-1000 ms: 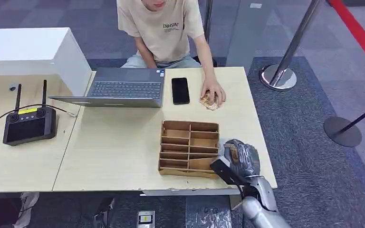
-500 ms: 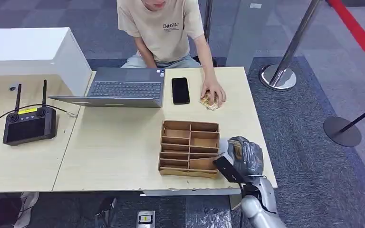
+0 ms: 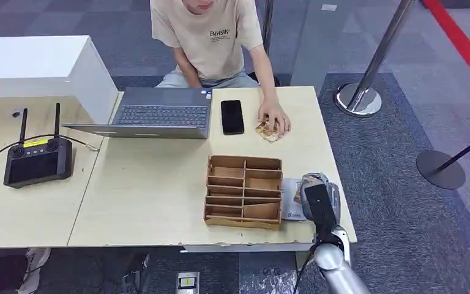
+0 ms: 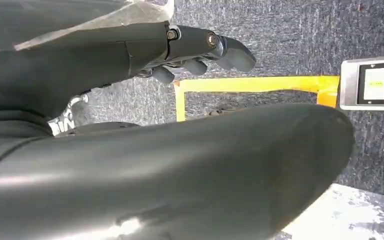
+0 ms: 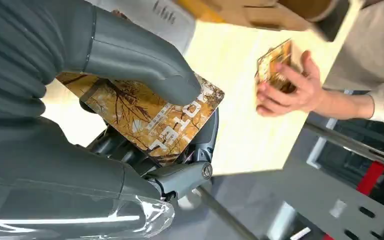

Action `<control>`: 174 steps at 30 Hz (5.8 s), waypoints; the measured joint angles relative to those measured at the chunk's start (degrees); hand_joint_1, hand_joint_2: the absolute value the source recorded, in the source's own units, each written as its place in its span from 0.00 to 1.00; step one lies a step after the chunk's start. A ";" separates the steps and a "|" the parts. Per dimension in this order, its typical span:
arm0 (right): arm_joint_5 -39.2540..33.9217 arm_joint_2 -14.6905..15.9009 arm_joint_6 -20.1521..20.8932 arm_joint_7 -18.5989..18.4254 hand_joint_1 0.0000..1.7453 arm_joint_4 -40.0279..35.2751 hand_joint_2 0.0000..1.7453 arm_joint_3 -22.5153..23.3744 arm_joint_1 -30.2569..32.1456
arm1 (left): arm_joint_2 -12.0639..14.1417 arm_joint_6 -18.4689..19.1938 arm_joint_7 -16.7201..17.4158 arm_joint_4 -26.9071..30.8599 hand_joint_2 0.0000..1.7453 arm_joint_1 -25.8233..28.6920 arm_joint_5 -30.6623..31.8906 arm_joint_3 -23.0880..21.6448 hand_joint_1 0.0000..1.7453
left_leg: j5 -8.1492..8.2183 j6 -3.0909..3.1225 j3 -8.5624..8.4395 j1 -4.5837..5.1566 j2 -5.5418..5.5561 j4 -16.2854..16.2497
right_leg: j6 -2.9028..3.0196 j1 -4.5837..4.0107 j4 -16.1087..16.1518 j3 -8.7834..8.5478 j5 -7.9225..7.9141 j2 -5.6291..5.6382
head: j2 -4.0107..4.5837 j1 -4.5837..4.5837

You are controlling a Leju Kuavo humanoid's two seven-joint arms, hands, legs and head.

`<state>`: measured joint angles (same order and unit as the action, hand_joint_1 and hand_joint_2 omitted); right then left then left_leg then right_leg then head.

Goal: Pass the card to the sensor for recognition and then transmit it.

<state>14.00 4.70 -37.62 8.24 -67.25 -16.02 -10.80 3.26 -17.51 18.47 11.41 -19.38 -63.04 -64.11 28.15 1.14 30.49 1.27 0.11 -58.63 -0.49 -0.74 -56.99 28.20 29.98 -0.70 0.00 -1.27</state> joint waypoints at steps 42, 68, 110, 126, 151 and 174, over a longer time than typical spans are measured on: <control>-1.13 2.95 -1.62 0.35 1.00 12.11 1.00 -11.12 -6.37 | 0.24 0.61 0.28 0.00 0.00 -0.70 -0.15 -0.85 0.00 | 0.00 0.00 -0.20 -0.01 -0.01 0.00 | 0.00 -0.01 0.00 -0.19 0.00 0.00 | 0.00 0.00; -23.30 5.75 14.02 12.26 1.00 -3.15 1.00 -7.34 -11.93 | 0.37 3.26 1.01 0.00 0.00 -1.22 0.42 -2.82 0.00 | 0.00 0.00 -0.21 0.00 0.00 -0.01 | -0.01 0.00 -0.01 -0.21 -0.01 0.00 | 0.00 0.00; 50.98 -7.17 19.41 -18.10 1.00 23.75 1.00 -44.10 -51.81 | -2.10 5.97 6.97 -0.02 0.00 -6.78 3.78 -9.99 0.00 | -0.02 -0.03 -0.11 -0.04 0.05 -0.01 | 0.00 -0.03 -0.12 -0.10 -0.01 -0.04 | 0.00 0.00; 53.54 -8.64 17.70 -18.86 0.64 33.33 1.00 -49.50 -52.40 | -1.99 5.02 8.00 -0.17 0.00 -6.90 3.08 -11.08 0.00 | -0.02 -0.03 -0.13 -0.02 0.02 -0.05 | -0.01 -0.01 -0.10 -0.11 -0.02 -0.02 | 0.00 0.00; 8.28 -6.49 13.15 -2.30 0.00 33.42 0.00 -33.38 -46.45 | -1.05 6.65 7.94 -0.46 0.00 -6.76 1.10 -12.81 0.00 | -0.02 -0.03 -0.15 -0.02 0.03 -0.06 | -0.01 -0.02 -0.10 -0.14 -0.02 -0.02 | 0.00 0.00; -33.15 -2.34 25.62 12.98 0.00 2.68 0.00 -17.31 -18.55 | 1.86 2.56 2.75 -0.57 0.00 -3.10 -4.61 -12.42 0.00 | -0.02 -0.03 -0.20 -0.03 0.00 -0.05 | -0.01 -0.02 -0.09 -0.18 -0.01 -0.02 | 0.00 0.00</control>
<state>-19.15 2.36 -12.00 21.22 -64.57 -33.33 -29.34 5.11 -14.95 21.22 10.84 -22.48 -67.65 -76.52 28.13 1.11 30.29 1.24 0.11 -58.68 -0.49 -0.76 -57.08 28.02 29.96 -0.71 0.00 -1.27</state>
